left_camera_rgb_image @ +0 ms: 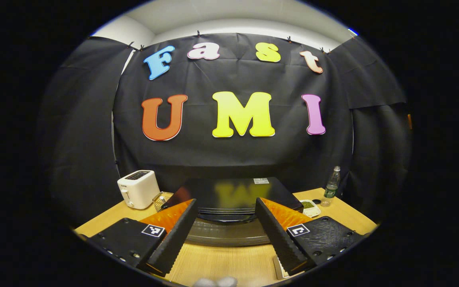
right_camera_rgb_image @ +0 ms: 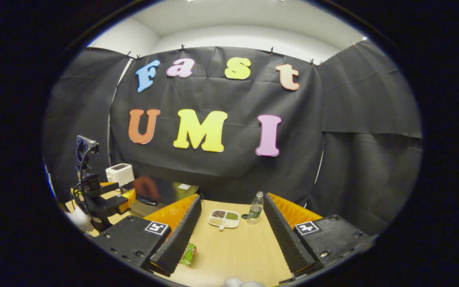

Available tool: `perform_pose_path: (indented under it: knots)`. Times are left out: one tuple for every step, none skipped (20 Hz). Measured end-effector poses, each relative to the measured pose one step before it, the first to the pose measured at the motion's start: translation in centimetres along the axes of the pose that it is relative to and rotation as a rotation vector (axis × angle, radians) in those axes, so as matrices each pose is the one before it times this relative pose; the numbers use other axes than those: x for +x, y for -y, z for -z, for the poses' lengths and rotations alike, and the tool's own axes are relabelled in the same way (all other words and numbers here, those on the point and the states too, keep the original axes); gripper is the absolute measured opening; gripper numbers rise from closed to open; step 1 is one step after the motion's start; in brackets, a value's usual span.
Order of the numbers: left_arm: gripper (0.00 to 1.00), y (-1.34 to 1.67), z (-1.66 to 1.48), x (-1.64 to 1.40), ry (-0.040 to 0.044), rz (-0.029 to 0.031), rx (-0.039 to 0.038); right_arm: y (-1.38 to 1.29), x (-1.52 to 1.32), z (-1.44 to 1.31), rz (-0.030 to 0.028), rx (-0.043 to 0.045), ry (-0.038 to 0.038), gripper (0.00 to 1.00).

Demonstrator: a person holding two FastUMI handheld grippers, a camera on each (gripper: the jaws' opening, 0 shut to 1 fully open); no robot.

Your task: Open the electric oven with the left hand, put the food in, and close the electric oven.

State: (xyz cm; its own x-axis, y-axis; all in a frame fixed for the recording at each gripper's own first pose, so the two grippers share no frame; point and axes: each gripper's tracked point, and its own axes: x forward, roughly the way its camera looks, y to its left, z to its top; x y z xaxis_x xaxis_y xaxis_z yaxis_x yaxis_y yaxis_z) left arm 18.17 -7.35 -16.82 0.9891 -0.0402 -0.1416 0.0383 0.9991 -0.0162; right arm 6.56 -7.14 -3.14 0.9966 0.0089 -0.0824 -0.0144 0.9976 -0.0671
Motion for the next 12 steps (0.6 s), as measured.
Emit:
perform_pose_path:
  knots:
    - [0.95,0.036,0.719,1.099,-0.00958,-0.00436,-0.00433,0.154,0.402,-0.011,0.00326,-0.00547,-0.00579,0.97]
    - [0.95,0.065,0.691,1.016,-0.01917,0.00251,0.00706,0.134,0.373,0.0,-0.00293,-0.00301,-0.0025,0.97]
    - [0.95,-0.017,0.567,1.047,-0.00891,0.00005,0.00526,0.011,0.348,-0.068,0.00147,-0.00478,-0.00286,0.97]
    - [0.95,-0.3,0.568,0.786,-0.01349,-0.00948,-0.00158,0.096,0.37,0.207,-0.00122,-0.00408,-0.00536,0.97]
    - [0.95,-0.254,0.611,0.755,-0.01842,-0.00525,0.00525,-0.155,0.265,-0.037,-0.00559,-0.00105,-0.00336,0.97]
    - [0.95,-0.106,0.503,0.484,-0.01253,-0.00468,-0.00312,-0.186,0.265,-0.076,-0.00268,-0.0045,-0.00081,0.97]
    - [0.95,-0.16,0.572,0.403,-0.01348,-0.0036,-0.00661,-0.13,0.222,-0.146,-0.00531,-0.00113,-0.00074,0.97]
    - [0.95,-0.088,0.457,0.308,-0.01551,-0.00226,-0.00494,-0.211,0.225,-0.044,-0.00623,0.00025,0.00007,0.97]
    - [0.95,0.008,0.522,0.235,-0.01666,0.00109,-0.00253,-0.213,0.227,-0.112,-0.00623,0.00077,-0.00237,0.97]
    - [1.0,-0.147,0.462,0.138,-0.01798,-0.00536,0.00403,-0.144,0.091,0.162,-0.00576,0.00089,-0.00087,0.97]
    - [0.95,-0.089,-0.059,0.155,0.00231,0.00105,0.00939,-0.164,0.16,-0.102,-0.00259,-0.00193,-0.0003,0.97]
    - [0.97,-0.095,0.125,0.047,-0.00422,-0.00001,0.00178,-0.079,0.139,0.07,-0.0051,-0.00146,0.0,0.97]
